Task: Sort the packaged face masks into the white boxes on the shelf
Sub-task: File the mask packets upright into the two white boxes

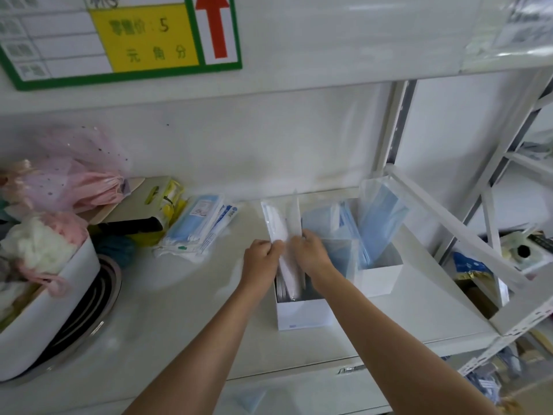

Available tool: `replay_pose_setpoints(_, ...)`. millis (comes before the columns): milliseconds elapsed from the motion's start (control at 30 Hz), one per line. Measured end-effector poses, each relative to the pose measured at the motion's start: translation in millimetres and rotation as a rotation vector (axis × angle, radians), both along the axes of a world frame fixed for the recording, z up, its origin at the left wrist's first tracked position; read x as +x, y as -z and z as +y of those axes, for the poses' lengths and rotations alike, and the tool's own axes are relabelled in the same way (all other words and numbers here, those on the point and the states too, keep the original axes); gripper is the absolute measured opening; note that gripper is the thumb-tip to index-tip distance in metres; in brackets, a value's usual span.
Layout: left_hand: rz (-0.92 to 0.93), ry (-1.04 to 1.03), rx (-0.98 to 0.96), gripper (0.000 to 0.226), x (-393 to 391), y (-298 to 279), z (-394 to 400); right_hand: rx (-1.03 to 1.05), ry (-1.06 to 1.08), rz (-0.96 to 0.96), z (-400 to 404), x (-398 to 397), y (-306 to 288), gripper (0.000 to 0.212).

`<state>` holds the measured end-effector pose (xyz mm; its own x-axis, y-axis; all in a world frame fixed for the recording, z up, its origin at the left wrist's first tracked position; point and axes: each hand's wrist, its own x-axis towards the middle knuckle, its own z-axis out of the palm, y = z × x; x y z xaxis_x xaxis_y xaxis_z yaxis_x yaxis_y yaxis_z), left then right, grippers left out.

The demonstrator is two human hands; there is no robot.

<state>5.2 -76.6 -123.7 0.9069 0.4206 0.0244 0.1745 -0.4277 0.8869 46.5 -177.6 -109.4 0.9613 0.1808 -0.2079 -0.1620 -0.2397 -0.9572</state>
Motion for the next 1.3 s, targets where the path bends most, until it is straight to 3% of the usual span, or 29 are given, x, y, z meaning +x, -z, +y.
replay_pose_setpoints(167,-0.002,-0.009,-0.194,0.016,-4,-2,1,0.034,0.002,-0.106,-2,-5,-4,0.046)
replay_pose_setpoints(267,-0.084,-0.005,-0.164,0.027,-3,-6,2,0.059,0.032,-0.299,-6,-10,-7,0.056)
replay_pose_setpoints(400,-0.238,-0.074,-0.232,0.034,-3,-18,-1,0.005,0.205,-0.648,-17,-13,-20,0.051)
replay_pose_setpoints(467,-0.313,-0.010,-0.217,0.030,-2,-30,-11,0.086,0.156,-0.543,-17,-14,-32,0.034)
replay_pose_setpoints(533,-0.324,0.131,-0.209,0.016,2,-42,-30,0.222,0.061,-0.320,-17,-13,-45,0.034)
replay_pose_setpoints(600,-0.315,0.259,-0.182,0.021,7,-52,-51,0.285,0.097,-0.189,-27,-8,-55,0.031)
replay_pose_setpoints(700,-0.380,0.353,-0.216,0.026,14,-64,-81,0.364,0.313,-0.192,-61,4,-73,0.019)
replay_pose_setpoints(800,-0.434,0.297,-0.192,0.021,26,-71,-118,0.435,0.489,-0.272,-103,13,-93,0.022)
replay_pose_setpoints(867,-0.351,0.294,-0.156,0.021,37,-68,-149,0.410,0.545,-0.325,-128,16,-103,0.023)
replay_pose_setpoints(1000,-0.119,0.318,0.157,0.022,56,-48,-197,0.232,0.502,-0.394,-163,22,-99,0.022)
replay_pose_setpoints(1167,0.069,0.222,0.548,0.032,65,-24,-181,0.124,0.367,-0.340,-159,33,-81,0.028)
replay_pose_setpoints(1300,0.254,0.154,0.426,0.039,59,-10,-167,0.045,0.228,-0.295,-137,43,-63,0.021)
